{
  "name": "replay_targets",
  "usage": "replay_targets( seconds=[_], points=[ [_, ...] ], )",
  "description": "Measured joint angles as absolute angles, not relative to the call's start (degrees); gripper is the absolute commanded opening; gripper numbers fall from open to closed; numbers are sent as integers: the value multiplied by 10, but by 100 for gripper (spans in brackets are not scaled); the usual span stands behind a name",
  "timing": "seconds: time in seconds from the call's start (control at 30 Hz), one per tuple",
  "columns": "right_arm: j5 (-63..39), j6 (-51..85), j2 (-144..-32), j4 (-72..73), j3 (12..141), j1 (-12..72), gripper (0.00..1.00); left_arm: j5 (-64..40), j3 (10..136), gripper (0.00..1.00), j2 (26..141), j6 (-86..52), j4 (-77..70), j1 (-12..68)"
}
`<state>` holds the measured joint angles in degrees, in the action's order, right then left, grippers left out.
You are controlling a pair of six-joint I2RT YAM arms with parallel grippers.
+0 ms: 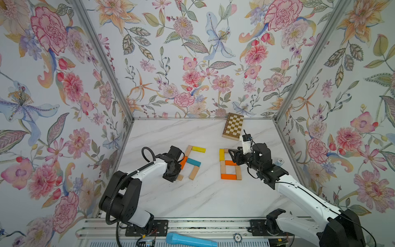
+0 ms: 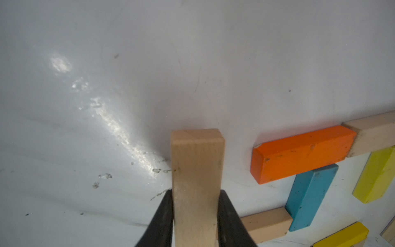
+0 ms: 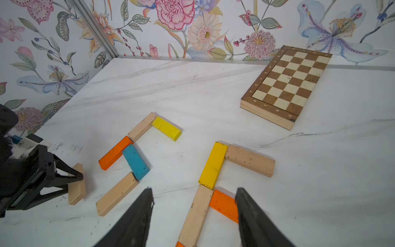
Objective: Assemble the number 6 with building blocks
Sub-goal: Assemble the building block at the center of the board.
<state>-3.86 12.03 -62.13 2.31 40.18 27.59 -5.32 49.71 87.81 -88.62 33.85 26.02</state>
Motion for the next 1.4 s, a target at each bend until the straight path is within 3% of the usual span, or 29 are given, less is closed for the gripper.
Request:
replay_targets(
  seconds=[1.4],
  points=[
    [-43, 120, -594, 24, 388, 276, 64, -51, 556, 17, 956, -929, 333, 300]
  ],
)
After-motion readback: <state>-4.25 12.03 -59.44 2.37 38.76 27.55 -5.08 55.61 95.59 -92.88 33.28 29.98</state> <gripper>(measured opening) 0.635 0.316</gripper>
